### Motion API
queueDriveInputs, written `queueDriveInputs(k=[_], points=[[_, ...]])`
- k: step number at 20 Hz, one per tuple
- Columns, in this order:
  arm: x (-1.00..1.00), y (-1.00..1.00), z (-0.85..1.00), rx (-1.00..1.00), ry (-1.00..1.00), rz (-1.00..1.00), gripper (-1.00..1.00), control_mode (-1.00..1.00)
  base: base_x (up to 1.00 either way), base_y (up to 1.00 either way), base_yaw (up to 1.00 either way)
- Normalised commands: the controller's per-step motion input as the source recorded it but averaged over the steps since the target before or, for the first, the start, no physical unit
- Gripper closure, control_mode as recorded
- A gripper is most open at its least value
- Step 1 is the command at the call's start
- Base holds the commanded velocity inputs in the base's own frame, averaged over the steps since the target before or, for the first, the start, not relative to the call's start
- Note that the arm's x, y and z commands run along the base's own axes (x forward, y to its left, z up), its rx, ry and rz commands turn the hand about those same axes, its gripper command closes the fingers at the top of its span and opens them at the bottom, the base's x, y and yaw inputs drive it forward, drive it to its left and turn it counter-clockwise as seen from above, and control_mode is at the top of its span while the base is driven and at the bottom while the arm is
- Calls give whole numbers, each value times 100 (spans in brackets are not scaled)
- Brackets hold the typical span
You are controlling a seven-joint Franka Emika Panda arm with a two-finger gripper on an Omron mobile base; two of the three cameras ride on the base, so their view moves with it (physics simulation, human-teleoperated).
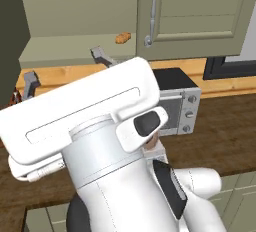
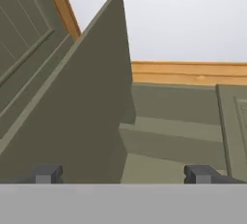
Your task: Pick the honey bottle and place it on the digital scale for weighing, and close the cabinet.
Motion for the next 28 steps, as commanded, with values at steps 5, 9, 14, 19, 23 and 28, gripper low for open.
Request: queueDriveInputs(k=[5, 9, 14, 19, 23, 28], points=[[-67, 7, 0, 3, -21, 0, -100, -100, 0, 0, 0], [-46, 13, 0, 0, -14, 0, -100, -100, 0, 0, 0], [-25, 45, 0, 0, -13, 0, -100, -100, 0, 0, 0], [-1, 58, 0, 0, -3, -9, -100, -100, 0, 0, 0], [0, 77, 0, -5, 0, -14, -100, -100, 0, 0, 0], [-1, 58, -1, -4, 0, -11, -100, -100, 0, 0, 0]])
